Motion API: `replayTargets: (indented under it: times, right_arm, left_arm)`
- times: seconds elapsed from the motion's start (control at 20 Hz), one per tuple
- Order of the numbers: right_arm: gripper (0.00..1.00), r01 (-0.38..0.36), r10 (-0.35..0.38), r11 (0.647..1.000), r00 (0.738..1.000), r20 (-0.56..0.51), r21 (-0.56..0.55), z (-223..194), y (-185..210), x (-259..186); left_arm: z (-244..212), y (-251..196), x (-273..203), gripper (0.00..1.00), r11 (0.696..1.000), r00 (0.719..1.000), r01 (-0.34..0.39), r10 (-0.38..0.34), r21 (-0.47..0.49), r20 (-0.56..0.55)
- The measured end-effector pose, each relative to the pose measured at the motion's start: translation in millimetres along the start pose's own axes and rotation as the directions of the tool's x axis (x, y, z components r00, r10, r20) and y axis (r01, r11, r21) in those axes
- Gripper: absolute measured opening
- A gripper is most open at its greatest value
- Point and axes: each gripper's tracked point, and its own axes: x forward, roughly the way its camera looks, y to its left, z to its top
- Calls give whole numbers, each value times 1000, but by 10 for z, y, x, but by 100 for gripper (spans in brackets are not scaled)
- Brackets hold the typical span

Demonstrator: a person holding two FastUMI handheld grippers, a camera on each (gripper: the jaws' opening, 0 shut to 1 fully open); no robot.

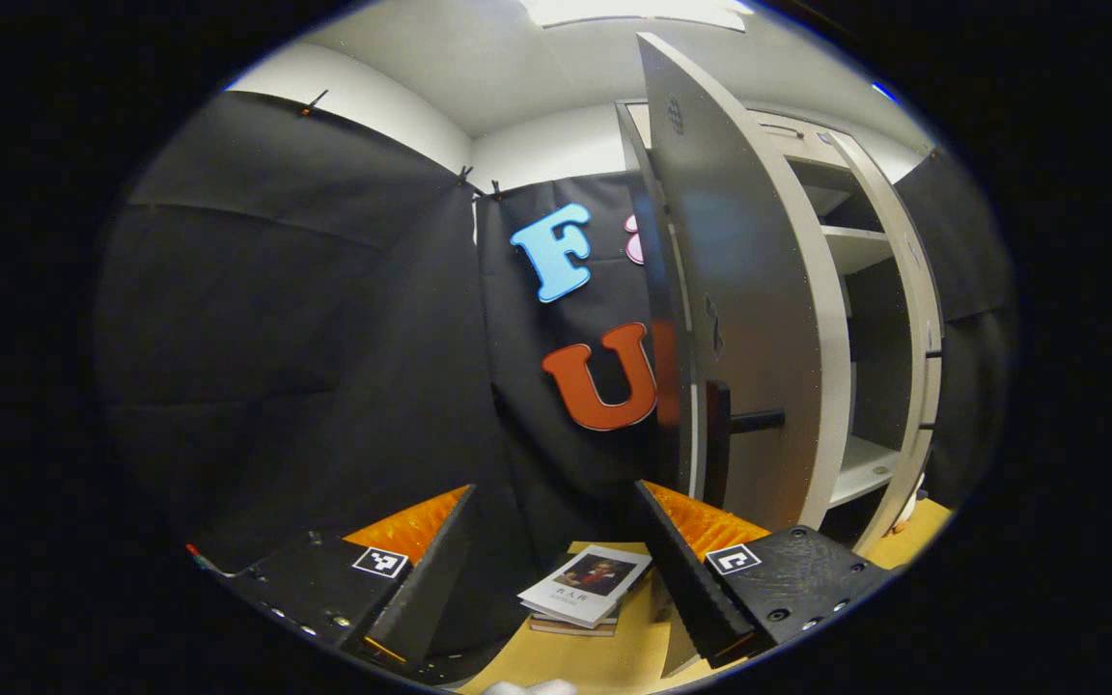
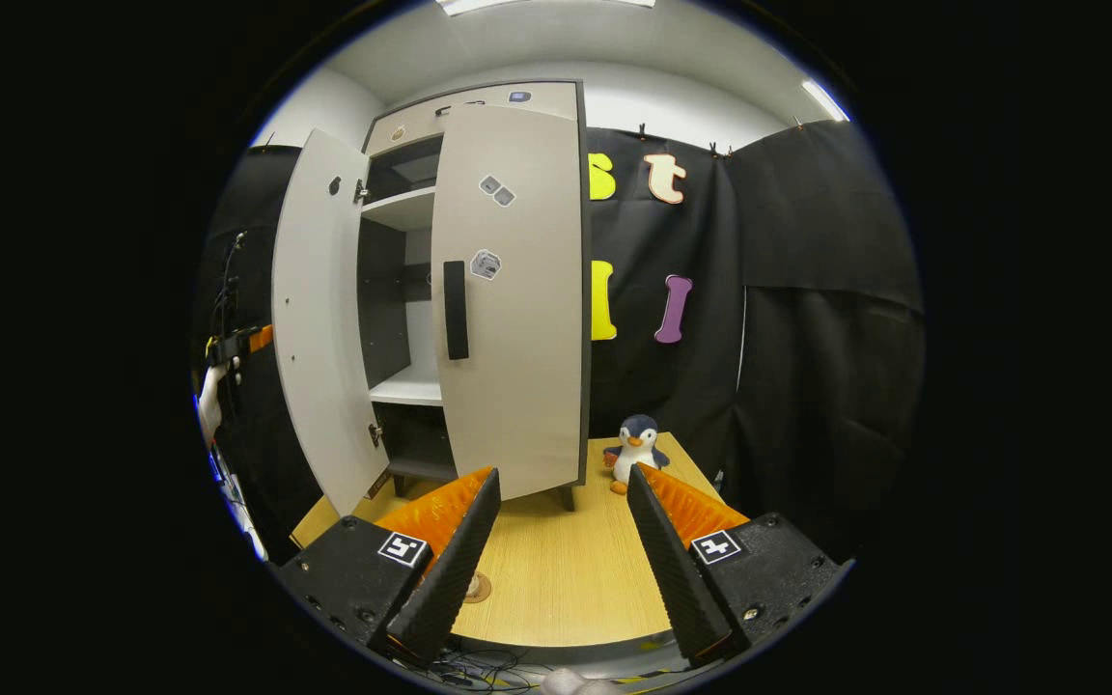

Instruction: Grasp the bottle in the cabinet with the left hand and place it on the coaster, then close the right door with the right hand and the left door with the left hand.

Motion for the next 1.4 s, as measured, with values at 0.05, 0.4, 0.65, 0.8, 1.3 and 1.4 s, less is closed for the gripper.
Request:
replayTargets:
  times: [0.05,0.4,0.65,0.8,1.3,1.4]
  right_arm:
    - [82,2,-2,1000,1000,-4,-5,0,-25,2]
    - [82,-19,19,1000,1000,-17,8,-34,-15,-7]
    - [82,-38,38,999,999,-2,-6,24,48,-54]
    - [82,-39,39,999,999,1,-8,29,36,-55]
    - [82,-24,24,1000,1000,16,-10,43,-37,-184]
    - [82,-19,19,1000,1000,13,-3,21,-62,-191]
  left_arm:
    - [27,18,39,93,1000,1000,-1,1,1,2]
    - [8,-94,74,90,998,998,54,-54,-24,-10]
    - [39,-260,56,90,996,996,87,-87,-26,-11]
    - [58,-381,30,90,995,995,96,-96,-21,-4]
    - [124,-1081,11,90,976,977,213,-213,-37,0]
    - [143,-1301,33,90,972,972,235,-235,-24,2]
